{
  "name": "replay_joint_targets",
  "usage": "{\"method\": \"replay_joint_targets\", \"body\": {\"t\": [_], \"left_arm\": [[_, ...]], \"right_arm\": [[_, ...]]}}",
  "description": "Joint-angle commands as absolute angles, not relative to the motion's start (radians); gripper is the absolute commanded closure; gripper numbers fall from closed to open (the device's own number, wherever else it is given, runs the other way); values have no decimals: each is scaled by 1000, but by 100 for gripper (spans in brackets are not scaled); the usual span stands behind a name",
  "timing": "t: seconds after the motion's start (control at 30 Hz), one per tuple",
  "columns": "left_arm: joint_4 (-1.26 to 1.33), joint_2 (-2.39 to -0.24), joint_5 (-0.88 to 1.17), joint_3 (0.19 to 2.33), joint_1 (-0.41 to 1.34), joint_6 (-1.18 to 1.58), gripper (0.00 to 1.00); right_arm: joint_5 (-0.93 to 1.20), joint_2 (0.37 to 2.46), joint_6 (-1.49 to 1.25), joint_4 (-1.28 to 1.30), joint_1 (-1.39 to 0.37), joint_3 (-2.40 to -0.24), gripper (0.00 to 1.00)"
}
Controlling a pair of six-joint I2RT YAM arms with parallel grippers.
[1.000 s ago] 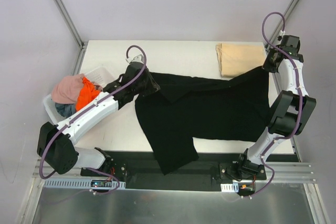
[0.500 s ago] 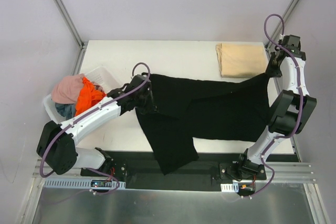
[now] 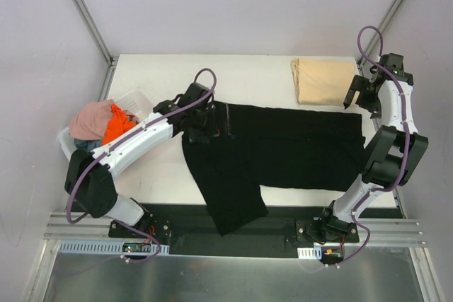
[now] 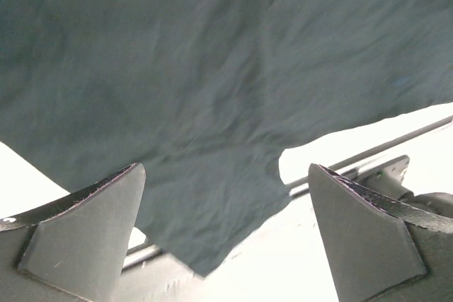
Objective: Fold and stack the t-shirts
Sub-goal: Fold the flattened tshirt in 1/3 of the way
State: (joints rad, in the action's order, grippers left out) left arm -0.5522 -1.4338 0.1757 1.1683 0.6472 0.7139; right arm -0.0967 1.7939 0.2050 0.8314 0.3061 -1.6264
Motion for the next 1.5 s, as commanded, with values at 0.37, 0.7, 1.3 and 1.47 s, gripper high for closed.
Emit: {"method": "replay_joint_targets", "body": {"t": [0.37, 0.7, 1.3, 1.47], "left_arm": [[-466, -1943, 186, 1539, 542, 606, 1], [-442, -2085, 166, 1546, 451, 617, 1], [-442, -2189, 186, 1641, 397, 597, 1], [-442, -2189, 161, 1680, 367, 589, 1]], "right_arm": [[287, 1868, 140, 736, 311, -1533, 3], [130, 2034, 169, 755, 336, -1565, 3], [407, 2244, 235, 678, 408, -1806, 3], [417, 2157, 224, 646, 407, -1744, 3]]}}
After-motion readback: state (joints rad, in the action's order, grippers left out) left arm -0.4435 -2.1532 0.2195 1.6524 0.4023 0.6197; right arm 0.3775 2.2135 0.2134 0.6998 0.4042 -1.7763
